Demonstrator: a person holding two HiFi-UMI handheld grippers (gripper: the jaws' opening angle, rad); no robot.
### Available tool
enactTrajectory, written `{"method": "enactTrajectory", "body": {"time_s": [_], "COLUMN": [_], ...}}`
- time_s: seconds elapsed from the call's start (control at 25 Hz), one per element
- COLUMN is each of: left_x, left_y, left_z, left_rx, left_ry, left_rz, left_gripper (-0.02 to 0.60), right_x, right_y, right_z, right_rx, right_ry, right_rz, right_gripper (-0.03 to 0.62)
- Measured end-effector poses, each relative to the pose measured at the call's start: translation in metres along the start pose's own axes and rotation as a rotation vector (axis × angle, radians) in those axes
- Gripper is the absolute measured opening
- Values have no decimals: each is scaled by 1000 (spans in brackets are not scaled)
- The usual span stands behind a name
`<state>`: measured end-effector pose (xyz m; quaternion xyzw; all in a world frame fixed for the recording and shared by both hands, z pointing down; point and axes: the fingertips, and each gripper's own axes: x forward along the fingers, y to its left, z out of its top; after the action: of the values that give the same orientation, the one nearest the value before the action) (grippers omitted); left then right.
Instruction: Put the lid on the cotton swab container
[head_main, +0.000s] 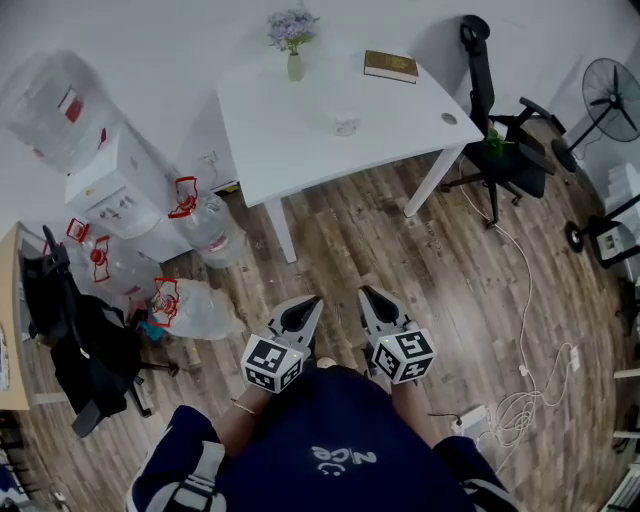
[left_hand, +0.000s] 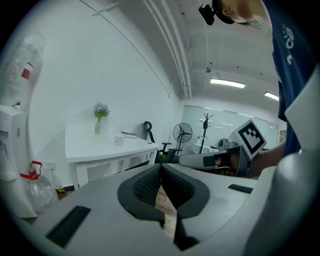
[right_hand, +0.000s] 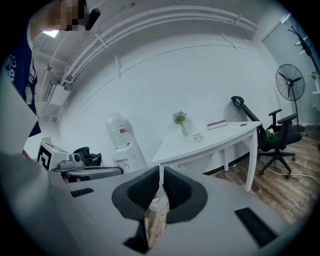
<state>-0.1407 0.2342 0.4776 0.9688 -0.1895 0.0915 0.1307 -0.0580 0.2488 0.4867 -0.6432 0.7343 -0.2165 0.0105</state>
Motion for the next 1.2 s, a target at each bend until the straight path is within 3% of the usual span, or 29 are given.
{"method": "enactTrajectory", "body": {"time_s": [0.36,0.84,1.2], "left_x": [70,121,144], "left_y": [82,206,244], "left_z": [47,86,91], "left_rx": [15,25,18], "left_ry": [-9,10,38], "left_rz": [-79,-137,-145], "left_gripper": [20,21,21], "right_x": [82,215,252], "right_y": [-36,-39,-49], "right_z": [45,80,80], "right_rx": [5,3,-5], "right_ry": [-15,-9,28], "right_rz": [-72,-94,-123], "right_gripper": [58,58,58]}}
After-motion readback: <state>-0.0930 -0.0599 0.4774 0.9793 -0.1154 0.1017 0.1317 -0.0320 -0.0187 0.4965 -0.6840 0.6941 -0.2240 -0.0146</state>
